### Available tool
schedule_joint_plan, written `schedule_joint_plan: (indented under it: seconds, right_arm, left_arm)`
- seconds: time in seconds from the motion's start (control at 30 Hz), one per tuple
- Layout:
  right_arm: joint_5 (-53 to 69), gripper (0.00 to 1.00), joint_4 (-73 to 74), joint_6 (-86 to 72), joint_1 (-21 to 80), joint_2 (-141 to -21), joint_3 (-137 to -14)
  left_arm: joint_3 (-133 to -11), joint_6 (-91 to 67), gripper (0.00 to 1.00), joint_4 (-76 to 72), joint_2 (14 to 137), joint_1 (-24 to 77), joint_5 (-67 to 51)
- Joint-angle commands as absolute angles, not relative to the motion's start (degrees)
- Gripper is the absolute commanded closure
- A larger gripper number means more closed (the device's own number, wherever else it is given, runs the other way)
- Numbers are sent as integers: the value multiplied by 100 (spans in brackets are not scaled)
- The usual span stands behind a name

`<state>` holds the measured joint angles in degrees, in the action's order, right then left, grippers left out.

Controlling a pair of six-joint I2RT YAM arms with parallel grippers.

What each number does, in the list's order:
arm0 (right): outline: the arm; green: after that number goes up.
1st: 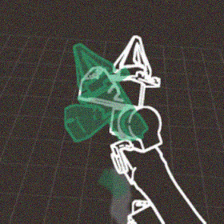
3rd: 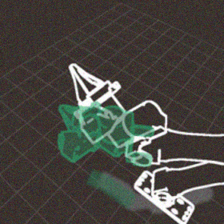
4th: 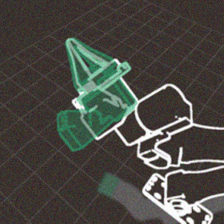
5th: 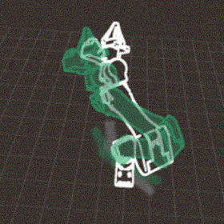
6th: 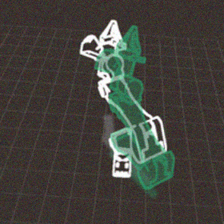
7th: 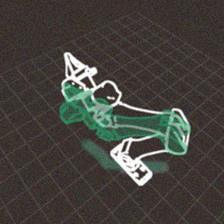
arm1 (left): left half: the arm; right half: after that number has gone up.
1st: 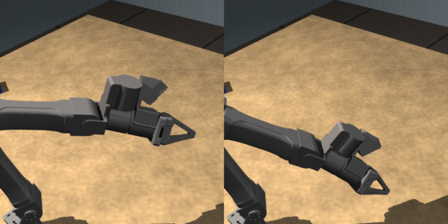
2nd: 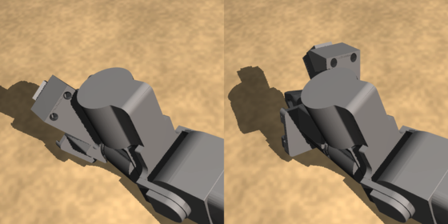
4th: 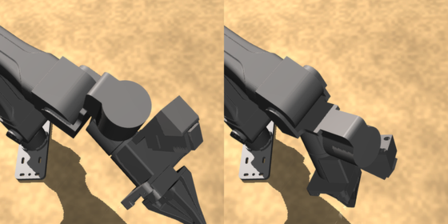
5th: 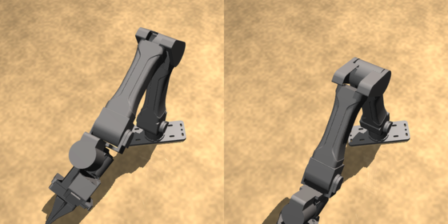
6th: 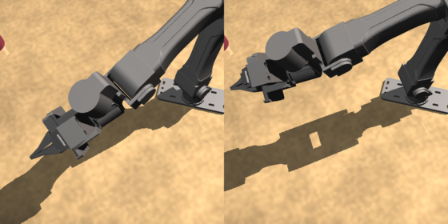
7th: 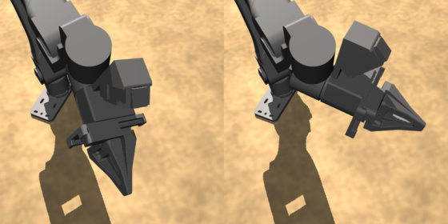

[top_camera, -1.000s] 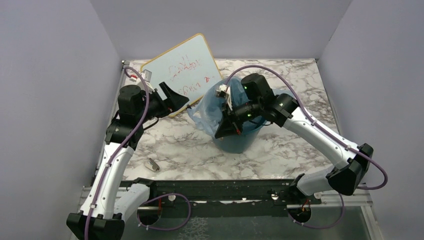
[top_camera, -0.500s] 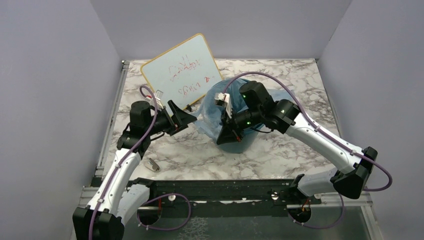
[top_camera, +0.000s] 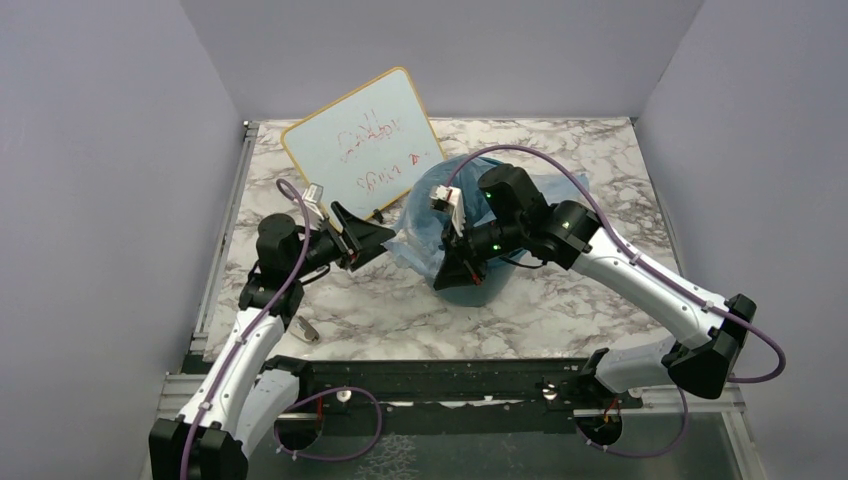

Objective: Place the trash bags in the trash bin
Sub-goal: Place the trash bag in the trash bin.

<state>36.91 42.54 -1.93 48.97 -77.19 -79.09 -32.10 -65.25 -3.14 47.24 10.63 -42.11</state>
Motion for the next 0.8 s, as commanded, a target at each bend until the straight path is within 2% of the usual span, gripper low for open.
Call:
schedule_joint_plan:
  seconds: [0.0,0.2,0.4,0.47,0.57,0.67,0.7,0.77]
  right_arm:
    - [3179,98,4462,-123,4869,-7713,-7848]
    - [3269,99,4150,-251,4868,-7605,-7762]
    - [3309,99,4047,-187,4864,-7501,-7700]
    - [3330,97,4030,-132,4862,-7483,-7758]
    - [3102,87,3950,-112,4869,-7332,-7942]
    - [2393,71,3522,-161,4863,-6878,-8052]
    - [2005,64,3314,-205,4868,-6684,-8040]
    - [665,39,2826,-361,4869,-6203,-7901]
  left_arm:
    - [-3139,-6955,24,-930,4603,1098,-4571]
    - [-3094,-6758,39,-945,4875,1215,-4533]
    - [-3227,-6665,44,-1160,5380,1624,-4214]
    - [-3328,-6578,58,-1072,5487,1717,-4091]
    - [-3306,-6405,77,-797,5317,1745,-3659]
    - [-3313,-6296,81,-823,5198,1740,-3425]
    - [-3326,-6275,81,-918,5218,1740,-3420]
    - [-3423,-6208,82,-1031,5338,1741,-3474]
